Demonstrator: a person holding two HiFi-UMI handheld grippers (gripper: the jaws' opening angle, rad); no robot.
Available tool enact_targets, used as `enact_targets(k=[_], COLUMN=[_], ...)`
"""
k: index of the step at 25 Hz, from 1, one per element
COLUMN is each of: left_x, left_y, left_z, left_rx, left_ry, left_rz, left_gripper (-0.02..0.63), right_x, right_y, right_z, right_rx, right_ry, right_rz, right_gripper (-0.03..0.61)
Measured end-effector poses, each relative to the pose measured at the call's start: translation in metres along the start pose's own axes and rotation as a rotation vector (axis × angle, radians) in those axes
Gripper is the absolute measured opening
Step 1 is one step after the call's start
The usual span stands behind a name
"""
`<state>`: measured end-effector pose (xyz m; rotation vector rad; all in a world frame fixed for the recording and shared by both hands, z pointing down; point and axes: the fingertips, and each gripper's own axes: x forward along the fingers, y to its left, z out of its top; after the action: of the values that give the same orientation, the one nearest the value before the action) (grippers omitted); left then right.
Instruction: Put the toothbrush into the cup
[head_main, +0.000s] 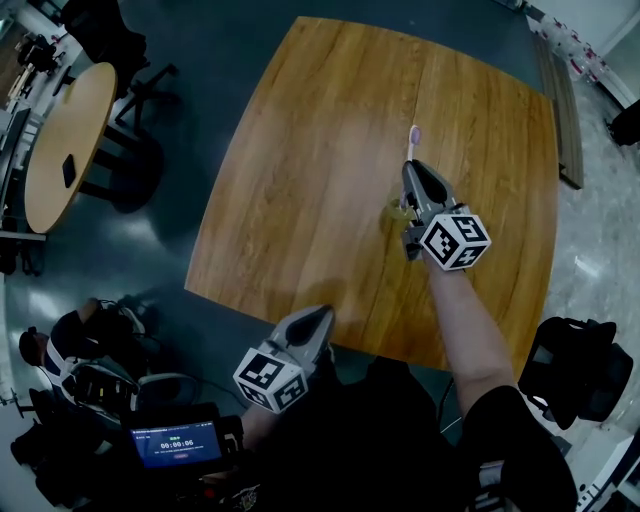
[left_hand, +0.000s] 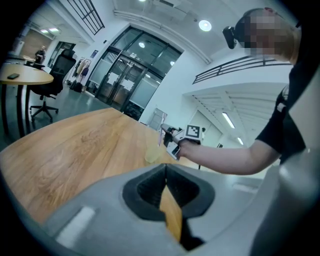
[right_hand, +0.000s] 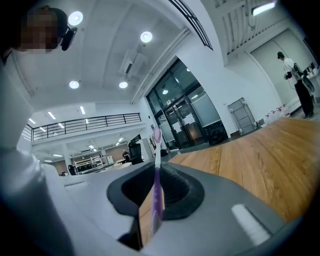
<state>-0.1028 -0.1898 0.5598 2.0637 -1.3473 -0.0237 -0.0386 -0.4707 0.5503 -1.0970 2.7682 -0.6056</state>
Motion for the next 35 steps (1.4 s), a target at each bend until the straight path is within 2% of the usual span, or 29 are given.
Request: enact_targets(k=[10, 18, 25, 35], left_x=[-0.003, -0.005, 0.002, 0.002], left_y=[0.005, 0.005, 0.005, 0.002], left_z=[-0.003, -0.005, -0.005, -0.001], left_rx=[-0.015, -0.027, -0.025, -0.019], left_ry=[0.004, 0.013, 0.014, 0.006], left_rz=[0.015, 0.018, 0.015, -0.001], left_gripper=[0.0, 0.0, 0.0, 0.0], right_x=[0.004, 0.003, 0.0, -0.001], right_y=[0.011, 0.016, 0.016, 0.02], right_z=[-0.02, -0.03, -0.039, -0.054], right_rx=[-0.218, -0.269, -0.368, -0.493], right_ry=[0.088, 0.134, 0.181, 0.284], right_rz=[0.044, 0.062, 0.097, 0.122], right_gripper=[0.041, 0.043, 0.048, 0.096])
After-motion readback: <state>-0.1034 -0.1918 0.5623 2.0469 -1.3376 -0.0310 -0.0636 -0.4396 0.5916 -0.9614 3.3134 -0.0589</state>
